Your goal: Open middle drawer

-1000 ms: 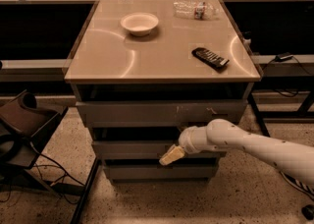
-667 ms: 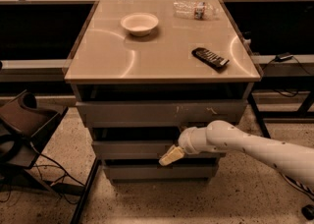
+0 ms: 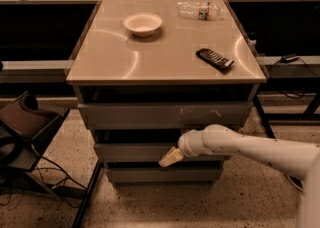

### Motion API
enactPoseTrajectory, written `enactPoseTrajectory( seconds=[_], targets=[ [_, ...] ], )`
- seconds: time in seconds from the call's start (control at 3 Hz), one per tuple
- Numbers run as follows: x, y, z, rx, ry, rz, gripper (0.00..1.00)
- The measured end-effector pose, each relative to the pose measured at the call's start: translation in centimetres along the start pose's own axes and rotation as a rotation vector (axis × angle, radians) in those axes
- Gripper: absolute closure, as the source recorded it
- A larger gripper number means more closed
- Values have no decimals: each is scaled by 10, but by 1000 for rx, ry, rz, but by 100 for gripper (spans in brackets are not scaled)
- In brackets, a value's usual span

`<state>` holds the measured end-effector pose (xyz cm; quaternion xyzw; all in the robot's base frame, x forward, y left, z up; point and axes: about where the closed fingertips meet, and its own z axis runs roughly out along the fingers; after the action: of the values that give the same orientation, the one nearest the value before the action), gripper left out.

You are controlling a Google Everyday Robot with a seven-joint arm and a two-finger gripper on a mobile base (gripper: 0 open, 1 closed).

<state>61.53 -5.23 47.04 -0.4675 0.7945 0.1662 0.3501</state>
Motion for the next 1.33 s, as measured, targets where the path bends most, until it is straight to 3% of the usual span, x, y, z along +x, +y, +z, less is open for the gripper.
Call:
enactPoseTrajectory(
  seconds=[0.33,0.67,1.33],
  targets=[
    [-9,-9,19,38,1,3,0],
    [-10,-8,20,37,0,1,0],
    [23,16,63,48,38,-8,0]
  ],
)
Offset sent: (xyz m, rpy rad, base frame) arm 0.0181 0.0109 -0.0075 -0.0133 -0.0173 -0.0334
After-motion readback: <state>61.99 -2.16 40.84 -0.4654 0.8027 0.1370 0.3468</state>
